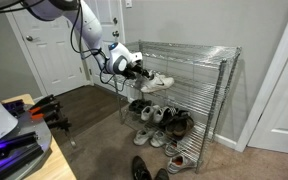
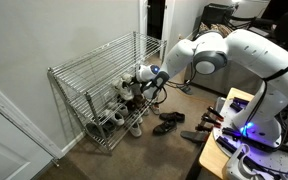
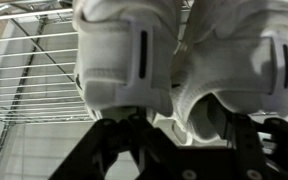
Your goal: Shift the sneakers to the rack below them
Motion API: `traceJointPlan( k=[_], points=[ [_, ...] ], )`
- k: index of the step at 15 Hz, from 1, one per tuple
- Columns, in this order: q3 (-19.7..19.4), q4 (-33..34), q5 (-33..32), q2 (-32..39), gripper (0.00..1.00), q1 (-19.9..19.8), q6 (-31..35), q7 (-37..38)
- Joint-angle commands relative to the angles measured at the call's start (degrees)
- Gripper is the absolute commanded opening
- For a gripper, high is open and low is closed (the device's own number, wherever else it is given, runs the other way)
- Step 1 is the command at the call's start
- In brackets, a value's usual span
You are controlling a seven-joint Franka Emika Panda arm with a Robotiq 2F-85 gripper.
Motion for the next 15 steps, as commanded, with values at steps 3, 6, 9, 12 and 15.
traceJointPlan(
  k=[3, 6, 9, 12, 15],
  points=[
    [0.44, -4.87, 1.26, -3.65, 1.0, -1.13, 0.17, -3.88],
    [0.72, -3.72, 1.09, -4.09, 1.0, -1.38, 0.16, -3.93],
    [2.84, -4.15, -0.23, -5.42, 1.0, -2.87, 0.15, -4.1],
    [5.79, -8.73, -1.18, -10.16, 1.0, -3.38, 0.14, -4.58],
    [7.45, -16.01, -1.37, -15.85, 1.0, -2.91, 0.15, -6.15]
  ],
)
